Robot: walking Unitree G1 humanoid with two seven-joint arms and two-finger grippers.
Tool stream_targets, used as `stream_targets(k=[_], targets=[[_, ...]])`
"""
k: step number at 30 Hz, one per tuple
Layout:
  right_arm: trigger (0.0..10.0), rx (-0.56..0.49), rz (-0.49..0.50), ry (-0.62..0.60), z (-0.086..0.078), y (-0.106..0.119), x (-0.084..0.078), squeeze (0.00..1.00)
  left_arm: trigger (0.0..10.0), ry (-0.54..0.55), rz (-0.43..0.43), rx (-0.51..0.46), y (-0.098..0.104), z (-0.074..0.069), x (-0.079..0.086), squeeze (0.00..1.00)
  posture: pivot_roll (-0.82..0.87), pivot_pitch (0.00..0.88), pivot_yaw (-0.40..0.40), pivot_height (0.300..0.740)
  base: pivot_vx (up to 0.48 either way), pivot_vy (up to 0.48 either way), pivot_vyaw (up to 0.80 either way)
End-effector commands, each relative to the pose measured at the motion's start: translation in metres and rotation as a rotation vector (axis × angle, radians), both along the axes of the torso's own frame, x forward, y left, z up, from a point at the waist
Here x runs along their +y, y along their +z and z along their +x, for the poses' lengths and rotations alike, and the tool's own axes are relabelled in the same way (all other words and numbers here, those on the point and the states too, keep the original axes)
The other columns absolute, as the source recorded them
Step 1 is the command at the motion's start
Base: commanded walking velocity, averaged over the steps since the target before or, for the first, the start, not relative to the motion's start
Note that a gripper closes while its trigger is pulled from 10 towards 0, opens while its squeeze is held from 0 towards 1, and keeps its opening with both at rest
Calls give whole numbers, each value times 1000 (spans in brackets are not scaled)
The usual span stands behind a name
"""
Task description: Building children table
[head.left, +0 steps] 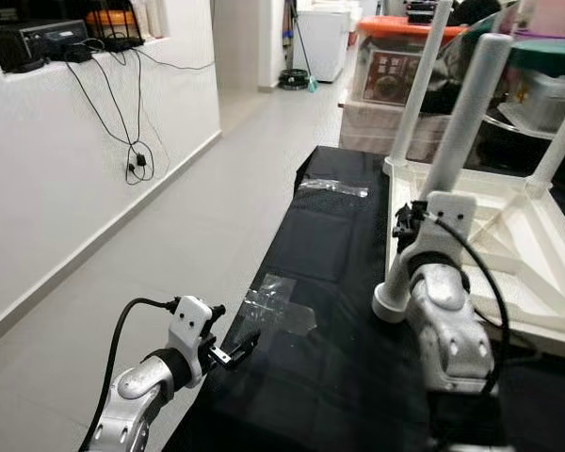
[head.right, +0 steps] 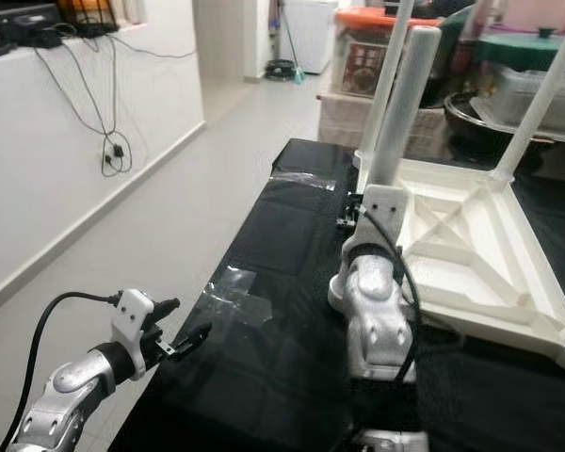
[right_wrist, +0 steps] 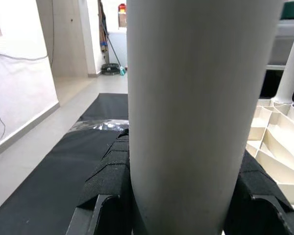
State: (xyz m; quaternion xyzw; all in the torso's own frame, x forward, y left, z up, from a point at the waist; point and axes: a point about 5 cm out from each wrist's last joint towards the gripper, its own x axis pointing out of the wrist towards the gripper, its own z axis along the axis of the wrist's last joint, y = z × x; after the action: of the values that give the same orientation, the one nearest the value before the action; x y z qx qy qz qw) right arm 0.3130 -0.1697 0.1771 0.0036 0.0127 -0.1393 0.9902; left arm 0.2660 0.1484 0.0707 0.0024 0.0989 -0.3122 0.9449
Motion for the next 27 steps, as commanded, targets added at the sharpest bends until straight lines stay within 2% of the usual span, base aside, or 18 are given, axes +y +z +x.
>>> stream_targets(k=[1, 6, 7, 8, 12, 13, 15, 16, 21, 27], targets=[[0, 230, 18, -11, -9, -43, 1, 0, 10000, -9, -5, 1, 0, 0, -3, 0, 45, 0, -36, 740, 0, 0, 0], [0, 179, -8, -19, -7, -31, 3, 0, 10000, -4, -11, 3, -1, 0, -5, 0, 40, 0, -42, 740, 0, 0, 0], [0, 167, -22, -40, -6, -27, 2, 831, 10000, -2, -14, 2, -1, 0, -6, 0, 40, 0, -42, 740, 0, 0, 0], [0, 157, -44, -55, -5, -24, 1, 1000, 10000, 0, -18, 2, -1, 0, -7, 0, 39, 0, -46, 740, 0, 0, 0], [0, 150, -90, -82, -6, -20, 0, 988, 10000, 4, -23, 2, -1, 0, -8, 0, 39, 0, -49, 740, 0, 0, 0], [0, 151, -83, -77, -6, -20, 1, 0, 10000, 5, -24, 2, -2, 0, -9, 0, 39, 0, -49, 740, 0, 0, 0], [0, 154, -56, -72, -7, -20, 2, 0, 10000, 11, -24, 5, -2, -1, -9, 0, 38, 0, -49, 740, 0, 0, 0], [10000, 151, -41, -73, -7, -19, 2, 1000, 10000, 14, -24, 6, -2, -1, -8, 0, 38, 0, -49, 740, 0, 0, 0], [10000, 99, -6, -38, -9, -13, 4, 1000, 10000, 21, -25, 9, -3, -1, -7, 0, 37, 0, -48, 740, 0, 0, 0], [10000, 70, -41, -52, -14, -7, -3, 1000, 10000, 17, -27, 8, -3, -1, -8, 0, 32, 0, -44, 740, 0, 0, 0]])
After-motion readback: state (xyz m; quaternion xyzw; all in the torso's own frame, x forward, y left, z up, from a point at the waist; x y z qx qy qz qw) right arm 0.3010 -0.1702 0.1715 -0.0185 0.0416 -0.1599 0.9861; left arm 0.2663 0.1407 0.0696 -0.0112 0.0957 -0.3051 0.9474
